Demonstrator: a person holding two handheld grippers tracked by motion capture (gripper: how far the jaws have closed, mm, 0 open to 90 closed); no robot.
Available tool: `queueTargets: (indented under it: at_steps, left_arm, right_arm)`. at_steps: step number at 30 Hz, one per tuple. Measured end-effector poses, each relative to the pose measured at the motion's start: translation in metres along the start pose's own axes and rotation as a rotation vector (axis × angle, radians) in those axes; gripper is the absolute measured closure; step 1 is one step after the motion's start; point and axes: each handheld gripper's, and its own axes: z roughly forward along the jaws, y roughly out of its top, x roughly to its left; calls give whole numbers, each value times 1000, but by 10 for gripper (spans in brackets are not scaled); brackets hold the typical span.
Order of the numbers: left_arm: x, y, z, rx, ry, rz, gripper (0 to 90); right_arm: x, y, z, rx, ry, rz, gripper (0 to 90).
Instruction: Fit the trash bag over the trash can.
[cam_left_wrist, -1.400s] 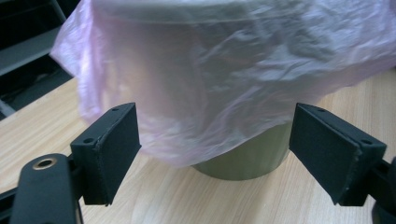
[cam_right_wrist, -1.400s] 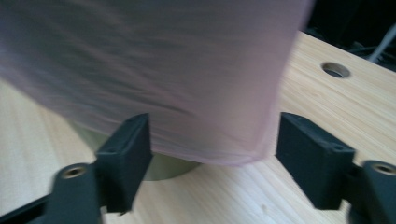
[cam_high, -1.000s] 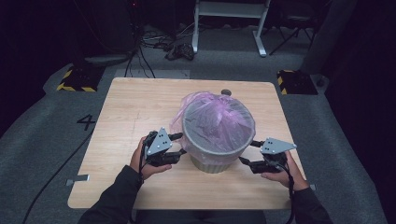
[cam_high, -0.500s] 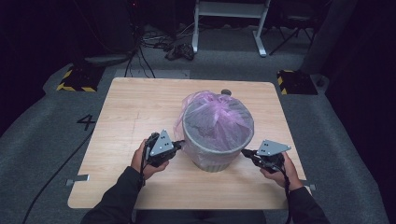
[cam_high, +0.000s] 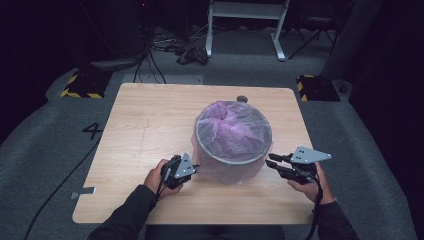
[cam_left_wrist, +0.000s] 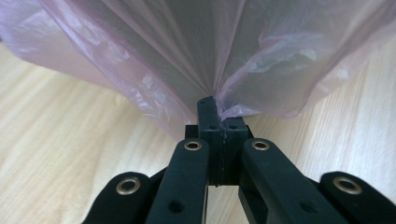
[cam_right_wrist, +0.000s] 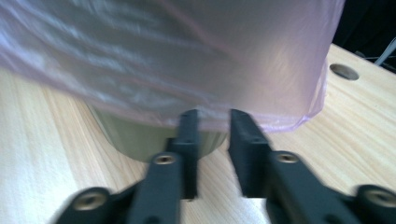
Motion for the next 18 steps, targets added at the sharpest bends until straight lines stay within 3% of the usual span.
queueTargets:
  at_steps: [4,5,7,9,13,18]
  left_arm:
    - [-2,-4,5,3,-6,-21,899]
    - [-2,-5,4,-12,-10,-33,860]
    - [-2,-4,1,-35,16,-62,661]
    - [-1,-5,-4,-72,14,-110,499]
    - [1,-13,-18,-110,12,-174,254]
    - [3,-24,-34,-132,3,-225,173]
  right_arm:
    - [1,17,-21,-80,20,7,548]
    - [2,23,-27,-96,28,5,508]
    - [4,36,-38,-125,32,-1,474]
    - [8,48,-46,-141,33,-22,427]
    - [13,78,-55,-187,47,-41,396]
    - [13,105,-47,-179,37,-37,343]
